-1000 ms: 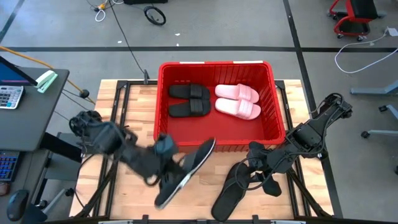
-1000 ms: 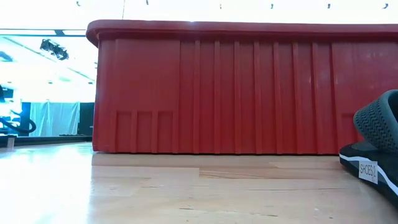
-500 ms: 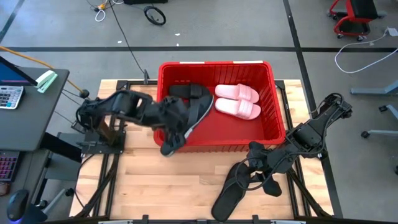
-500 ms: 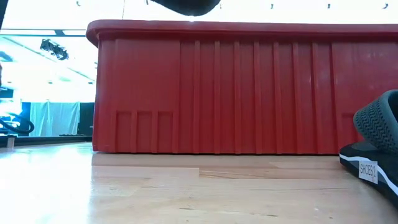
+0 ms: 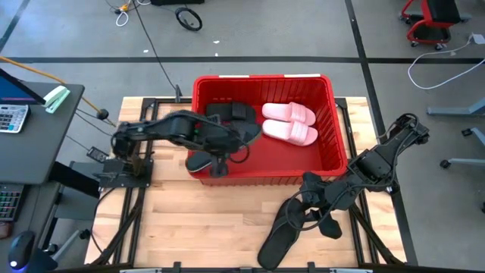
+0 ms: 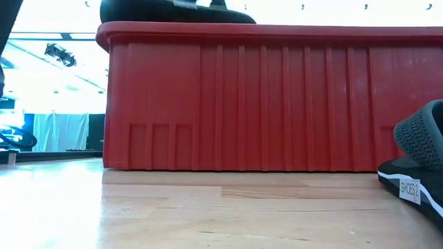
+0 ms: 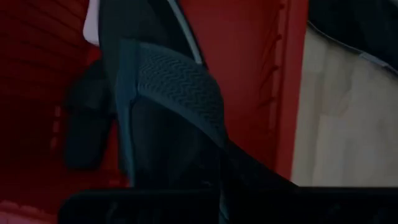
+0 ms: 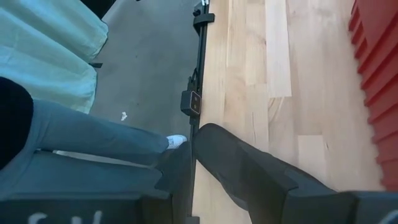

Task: Pick and place slides into bin
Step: Put the left black slipper into the red bin, then put the black slipper into the red bin and align it with the other black slipper

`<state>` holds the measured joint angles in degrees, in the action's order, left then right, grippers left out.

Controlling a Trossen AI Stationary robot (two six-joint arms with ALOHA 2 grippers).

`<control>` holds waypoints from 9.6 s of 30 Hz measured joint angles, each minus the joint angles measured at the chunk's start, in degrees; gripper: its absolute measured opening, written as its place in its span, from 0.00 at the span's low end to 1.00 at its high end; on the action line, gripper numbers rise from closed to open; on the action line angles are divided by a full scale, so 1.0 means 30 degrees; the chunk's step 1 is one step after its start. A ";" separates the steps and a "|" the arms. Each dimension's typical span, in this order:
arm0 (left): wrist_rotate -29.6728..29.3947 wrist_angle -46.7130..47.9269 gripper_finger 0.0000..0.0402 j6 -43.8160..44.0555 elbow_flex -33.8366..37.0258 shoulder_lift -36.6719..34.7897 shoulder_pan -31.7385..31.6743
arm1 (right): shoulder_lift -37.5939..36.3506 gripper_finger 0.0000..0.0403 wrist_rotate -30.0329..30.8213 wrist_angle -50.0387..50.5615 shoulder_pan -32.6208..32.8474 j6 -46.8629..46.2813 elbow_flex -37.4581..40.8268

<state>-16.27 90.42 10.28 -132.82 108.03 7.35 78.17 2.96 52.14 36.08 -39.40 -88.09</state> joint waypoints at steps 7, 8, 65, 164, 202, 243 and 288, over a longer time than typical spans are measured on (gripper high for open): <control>0.0081 -0.0156 0.00 -0.2343 0.0024 0.1716 -0.0323 | 0.0000 0.33 0.0015 -0.0056 -0.0029 -0.0007 0.0005; -0.0091 -0.0165 0.00 -0.2729 0.0043 0.1974 -0.0361 | -0.0006 0.33 0.0015 -0.0099 -0.0029 -0.0007 0.0000; -0.0131 -0.1095 0.00 -0.7918 -0.0001 0.7244 -0.2912 | -0.0007 0.33 -0.0007 0.0029 -0.0882 0.0197 0.0007; 0.3263 -1.1966 0.65 -0.5108 -0.0005 0.0780 -0.2628 | -0.0007 0.33 0.4486 -0.0222 -0.0818 -1.0946 0.2447; 0.3388 -0.9168 0.57 0.1199 0.0024 -0.0642 0.1461 | 0.0204 0.33 0.0881 -0.4263 0.1799 -1.6802 1.0019; 0.3359 -0.9212 0.50 0.4516 0.0024 -0.0635 0.3852 | 0.0073 0.33 0.1044 -1.4053 0.1894 -1.8491 1.6364; 0.2586 -0.9447 0.45 1.0422 0.1841 0.0255 0.4392 | 0.0066 0.33 0.1776 -1.6113 0.1697 -1.6715 1.7063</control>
<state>-8.51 62.08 41.54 -127.30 108.80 20.52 78.37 8.29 3.80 41.17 -89.54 -36.91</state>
